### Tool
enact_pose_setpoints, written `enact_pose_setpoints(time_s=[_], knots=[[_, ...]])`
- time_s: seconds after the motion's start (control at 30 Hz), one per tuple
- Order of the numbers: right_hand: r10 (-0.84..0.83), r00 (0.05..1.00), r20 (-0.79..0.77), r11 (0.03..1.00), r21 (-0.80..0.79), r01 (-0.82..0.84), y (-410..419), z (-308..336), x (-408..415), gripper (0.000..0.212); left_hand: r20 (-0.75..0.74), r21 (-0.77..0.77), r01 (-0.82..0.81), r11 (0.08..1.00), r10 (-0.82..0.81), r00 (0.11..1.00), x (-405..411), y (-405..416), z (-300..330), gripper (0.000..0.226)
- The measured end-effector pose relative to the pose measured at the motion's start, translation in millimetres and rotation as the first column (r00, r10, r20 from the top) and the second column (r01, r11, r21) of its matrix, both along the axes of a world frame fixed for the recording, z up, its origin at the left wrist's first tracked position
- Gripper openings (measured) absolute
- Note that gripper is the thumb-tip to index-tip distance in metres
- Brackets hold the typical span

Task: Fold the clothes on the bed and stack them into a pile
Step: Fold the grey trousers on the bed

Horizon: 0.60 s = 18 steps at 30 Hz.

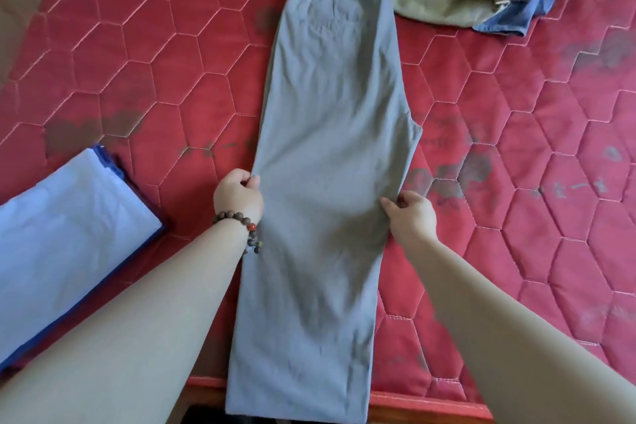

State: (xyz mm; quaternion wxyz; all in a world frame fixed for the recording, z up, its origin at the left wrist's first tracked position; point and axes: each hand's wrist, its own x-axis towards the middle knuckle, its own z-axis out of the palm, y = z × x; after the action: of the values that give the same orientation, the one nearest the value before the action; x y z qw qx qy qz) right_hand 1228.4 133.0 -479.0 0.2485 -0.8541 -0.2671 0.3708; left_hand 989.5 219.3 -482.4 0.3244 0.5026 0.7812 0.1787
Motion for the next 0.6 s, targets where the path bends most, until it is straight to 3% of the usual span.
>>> enact_pose_setpoints(time_s=[0.1, 0.27, 0.47, 0.6], knots=[[-0.019, 1.000, -0.014, 1.000, 0.001, 0.019, 1.6, -2.1, 1.4, 0.010, -0.009, -0.027, 0.009, 1.000, -0.009, 1.000, -4.6, 6.0, -3.2, 0.017], [-0.077, 0.997, -0.010, 0.997, -0.008, 0.077, 25.2, 0.7, 9.8, 0.038, 0.068, -0.049, 0.113, 0.992, -0.110, 0.992, -2.8, 30.7, 1.9, 0.018], [-0.106, 0.994, 0.031, 0.994, 0.024, 0.105, 76.0, 3.2, 25.4, 0.030, 0.115, 0.087, 0.227, 0.970, -0.236, 0.965, 26.9, 94.6, 11.4, 0.029], [-0.094, 0.991, 0.092, 0.996, 0.009, 0.093, 80.0, -3.3, 31.7, 0.028, 0.059, 0.109, 0.192, 0.975, -0.199, 0.978, 26.2, 118.5, 5.7, 0.026]])
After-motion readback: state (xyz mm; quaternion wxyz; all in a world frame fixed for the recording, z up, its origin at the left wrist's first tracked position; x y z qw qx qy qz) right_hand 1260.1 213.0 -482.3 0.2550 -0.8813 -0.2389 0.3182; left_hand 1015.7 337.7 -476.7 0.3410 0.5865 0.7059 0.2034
